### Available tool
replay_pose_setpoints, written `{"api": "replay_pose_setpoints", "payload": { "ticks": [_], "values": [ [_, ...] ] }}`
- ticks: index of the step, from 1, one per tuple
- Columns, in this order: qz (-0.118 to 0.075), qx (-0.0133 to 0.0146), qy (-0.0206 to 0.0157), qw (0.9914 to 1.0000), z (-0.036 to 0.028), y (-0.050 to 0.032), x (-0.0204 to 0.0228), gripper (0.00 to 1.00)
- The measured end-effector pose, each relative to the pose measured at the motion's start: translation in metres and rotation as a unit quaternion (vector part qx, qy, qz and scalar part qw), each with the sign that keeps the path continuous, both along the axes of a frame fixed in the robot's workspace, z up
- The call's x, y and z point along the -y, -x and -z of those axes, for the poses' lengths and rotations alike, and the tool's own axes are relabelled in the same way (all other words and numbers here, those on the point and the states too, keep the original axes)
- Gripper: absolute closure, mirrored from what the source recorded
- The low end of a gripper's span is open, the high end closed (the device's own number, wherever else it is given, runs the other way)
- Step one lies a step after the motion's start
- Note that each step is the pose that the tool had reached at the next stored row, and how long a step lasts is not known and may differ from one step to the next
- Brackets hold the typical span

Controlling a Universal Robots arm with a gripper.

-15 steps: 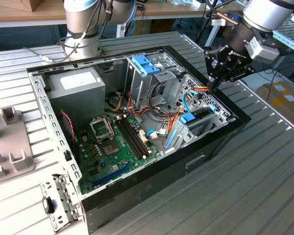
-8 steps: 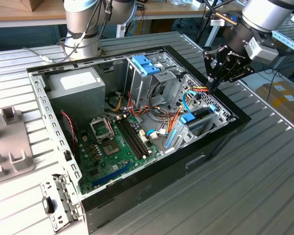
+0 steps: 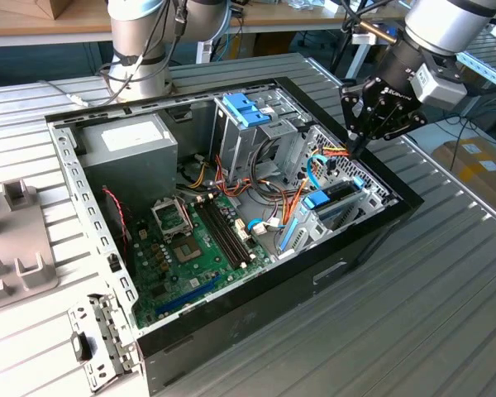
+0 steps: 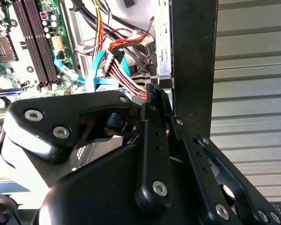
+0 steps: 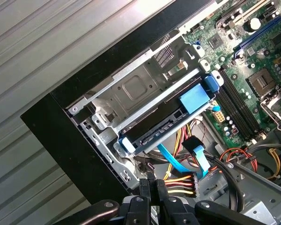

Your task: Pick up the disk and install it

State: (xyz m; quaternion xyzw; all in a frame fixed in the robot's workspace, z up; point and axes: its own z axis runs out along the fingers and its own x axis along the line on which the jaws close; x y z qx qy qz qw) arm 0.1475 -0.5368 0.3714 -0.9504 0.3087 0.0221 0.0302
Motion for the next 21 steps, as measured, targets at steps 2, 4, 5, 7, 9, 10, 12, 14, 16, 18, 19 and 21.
{"api": "replay_pose_setpoints", "payload": {
  "ticks": [2,4,5,7,9,10,12,14,16,18,19,21],
  "values": [
    [0.0,0.0,0.0,1.0,0.0,0.0011,0.0001,0.83],
    [0.0,0.0,0.0,1.0,0.0001,0.0021,0.0002,0.83],
    [0.0,0.0,0.0,1.0,0.0002,0.003,0.0004,0.83],
    [0.0,0.0,0.0,1.0,0.0003,0.0043,0.0007,0.83],
    [0.0,0.0,0.0,1.0,0.0003,0.0053,0.001,0.83],
    [0.0,0.0,0.0,1.0,0.0004,0.0057,0.0011,0.83],
    [0.0,0.0,-0.0001,1.0,0.0006,0.0067,0.0015,0.83],
    [0.0,0.0,0.0001,1.0,0.0006,0.0076,0.0019,0.83],
    [0.0,0.0,0.0,1.0,0.0012,0.0119,0.0042,0.83],
    [0.0,0.0,0.0,1.0,0.0023,0.013,0.0121,0.83],
    [0.0,0.0,0.0,1.0,0.0031,0.013,0.021,0.83],
    [0.0,0.0,0.0,1.0,0.0032,0.0131,0.0233,0.83]
  ]
}}
